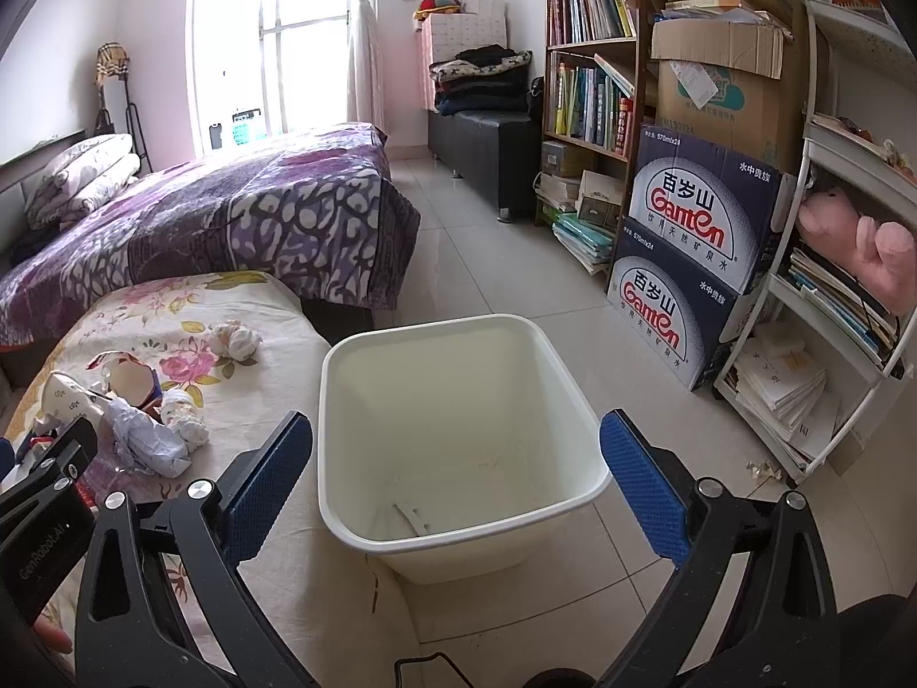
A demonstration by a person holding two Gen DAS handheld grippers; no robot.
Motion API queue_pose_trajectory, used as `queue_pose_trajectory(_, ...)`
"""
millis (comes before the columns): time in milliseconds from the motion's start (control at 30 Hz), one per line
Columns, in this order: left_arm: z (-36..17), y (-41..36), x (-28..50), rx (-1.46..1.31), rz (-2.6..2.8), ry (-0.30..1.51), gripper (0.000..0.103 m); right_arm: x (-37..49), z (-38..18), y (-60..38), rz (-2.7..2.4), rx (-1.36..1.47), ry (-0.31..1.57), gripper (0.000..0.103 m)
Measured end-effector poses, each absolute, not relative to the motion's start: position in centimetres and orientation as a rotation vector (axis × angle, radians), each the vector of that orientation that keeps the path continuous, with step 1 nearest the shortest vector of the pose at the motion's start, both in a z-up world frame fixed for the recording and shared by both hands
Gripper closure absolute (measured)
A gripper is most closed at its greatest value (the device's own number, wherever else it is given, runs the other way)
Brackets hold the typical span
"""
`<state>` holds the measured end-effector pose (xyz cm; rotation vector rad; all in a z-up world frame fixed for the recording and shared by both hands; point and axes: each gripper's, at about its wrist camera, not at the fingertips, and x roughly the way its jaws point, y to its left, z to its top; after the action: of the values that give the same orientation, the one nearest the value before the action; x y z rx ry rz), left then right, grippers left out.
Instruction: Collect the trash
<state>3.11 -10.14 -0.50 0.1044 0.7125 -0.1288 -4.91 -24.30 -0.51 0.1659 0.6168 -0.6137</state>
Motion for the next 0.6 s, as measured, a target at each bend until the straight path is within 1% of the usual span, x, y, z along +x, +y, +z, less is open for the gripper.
queue_pose_trajectory(600, -0.56, -9.6, 3.24, 0.106, -0.123, 0.713, 0.012, -4.97, -0.28, -24.43, -0.602, 0.189, 0.616, 0.007)
